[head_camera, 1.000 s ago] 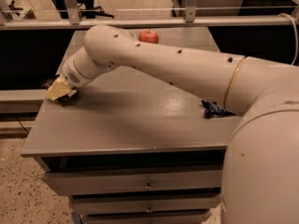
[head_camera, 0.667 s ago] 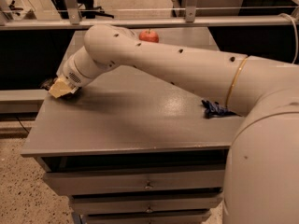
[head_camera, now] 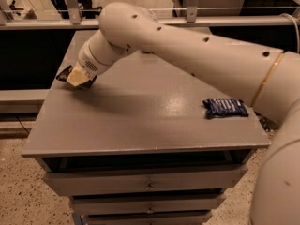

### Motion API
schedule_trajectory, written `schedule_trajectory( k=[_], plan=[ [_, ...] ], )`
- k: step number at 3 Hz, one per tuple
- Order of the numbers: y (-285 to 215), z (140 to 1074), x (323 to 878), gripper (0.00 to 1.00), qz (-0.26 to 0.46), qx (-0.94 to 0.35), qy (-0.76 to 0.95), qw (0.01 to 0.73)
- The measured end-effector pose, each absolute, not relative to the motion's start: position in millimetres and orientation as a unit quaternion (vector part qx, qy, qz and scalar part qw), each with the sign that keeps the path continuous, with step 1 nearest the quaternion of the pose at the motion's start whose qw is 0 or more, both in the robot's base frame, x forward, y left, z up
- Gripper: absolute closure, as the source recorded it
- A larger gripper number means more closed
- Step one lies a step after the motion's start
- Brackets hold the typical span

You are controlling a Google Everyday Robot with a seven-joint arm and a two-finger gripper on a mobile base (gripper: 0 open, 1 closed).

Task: Move rxbar chocolate near rxbar blueberry

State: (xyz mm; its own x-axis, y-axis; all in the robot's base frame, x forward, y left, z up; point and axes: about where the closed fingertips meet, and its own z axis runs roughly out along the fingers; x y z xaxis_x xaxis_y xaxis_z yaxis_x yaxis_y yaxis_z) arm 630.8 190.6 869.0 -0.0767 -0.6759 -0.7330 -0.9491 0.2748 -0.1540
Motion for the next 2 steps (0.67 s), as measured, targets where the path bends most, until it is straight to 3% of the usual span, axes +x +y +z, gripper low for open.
schedule_trajectory(
  k=[2],
  plan=[
    [119, 908, 639, 1.00, 0.140, -0.593, 0.697, 0.378]
  ],
)
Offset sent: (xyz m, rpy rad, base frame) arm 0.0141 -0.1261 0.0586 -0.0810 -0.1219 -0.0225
